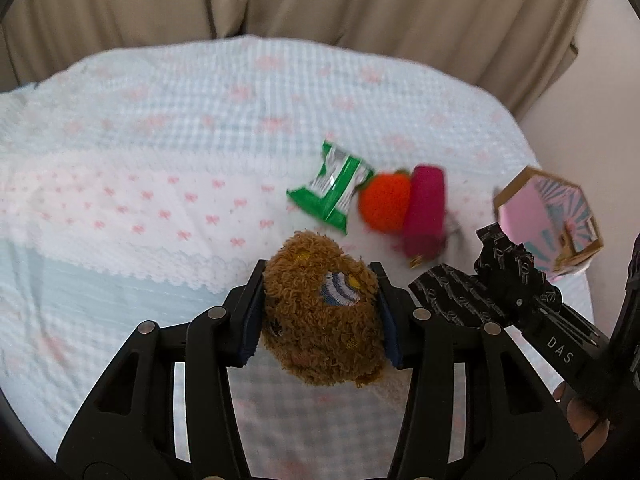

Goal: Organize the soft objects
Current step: 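Carry the plush toy and black cloth into the box and release both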

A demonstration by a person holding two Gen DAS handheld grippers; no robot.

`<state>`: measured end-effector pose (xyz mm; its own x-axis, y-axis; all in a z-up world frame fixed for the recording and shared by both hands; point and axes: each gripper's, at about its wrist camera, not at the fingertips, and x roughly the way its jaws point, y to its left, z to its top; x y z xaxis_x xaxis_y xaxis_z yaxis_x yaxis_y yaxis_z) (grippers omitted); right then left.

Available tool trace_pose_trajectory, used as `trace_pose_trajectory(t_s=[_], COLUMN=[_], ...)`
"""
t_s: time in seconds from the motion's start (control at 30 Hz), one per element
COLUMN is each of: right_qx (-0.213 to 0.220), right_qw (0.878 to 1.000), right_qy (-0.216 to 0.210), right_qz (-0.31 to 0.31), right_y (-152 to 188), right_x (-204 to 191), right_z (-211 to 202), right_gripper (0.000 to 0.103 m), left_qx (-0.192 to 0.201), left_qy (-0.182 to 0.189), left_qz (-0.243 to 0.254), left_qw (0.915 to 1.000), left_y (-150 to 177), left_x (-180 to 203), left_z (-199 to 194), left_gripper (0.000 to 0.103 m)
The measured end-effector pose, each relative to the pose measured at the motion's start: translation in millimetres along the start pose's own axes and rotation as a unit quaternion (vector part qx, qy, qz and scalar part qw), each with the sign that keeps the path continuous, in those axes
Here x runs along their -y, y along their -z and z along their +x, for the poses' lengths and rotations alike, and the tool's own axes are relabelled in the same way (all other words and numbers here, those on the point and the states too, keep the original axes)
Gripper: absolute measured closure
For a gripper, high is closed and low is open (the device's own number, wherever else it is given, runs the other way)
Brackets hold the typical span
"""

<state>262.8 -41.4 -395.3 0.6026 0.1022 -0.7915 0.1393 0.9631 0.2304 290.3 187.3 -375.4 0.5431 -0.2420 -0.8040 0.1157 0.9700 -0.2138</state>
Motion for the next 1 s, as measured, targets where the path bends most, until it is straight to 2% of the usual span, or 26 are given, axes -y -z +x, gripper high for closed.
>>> trace_pose_trajectory(t_s=[0.3, 0.5, 0.7, 1.0], right_qx=[0.030, 0.053, 0.078, 0.086], right_qw=[0.999, 0.998, 0.997, 0.995], right_qy=[-0.010, -0.010, -0.003, -0.022], right_qz=[-0.025, -0.025, -0.021, -0.049], right_y=[-34, -53, -66, -96], right_x=[-17, -8, 26, 117], right_z=[-94, -158, -210, -255], right_gripper=[0.071, 0.071, 0.071, 0.071], left_qx=[0.038, 0.061, 0.091, 0.127], left_qy=[-0.001, 0.011, 0.009, -0.027], left_qz=[-0.005, -0.014, -0.015, -0.042], left_qw=[0.9993, 0.9980, 0.9957, 0.9906], left_y=[-28, -40, -42, -35], left_x=[24, 47, 89, 183], left_z=[-95, -147, -182, -210], left_gripper=[0.059, 0.059, 0.059, 0.058])
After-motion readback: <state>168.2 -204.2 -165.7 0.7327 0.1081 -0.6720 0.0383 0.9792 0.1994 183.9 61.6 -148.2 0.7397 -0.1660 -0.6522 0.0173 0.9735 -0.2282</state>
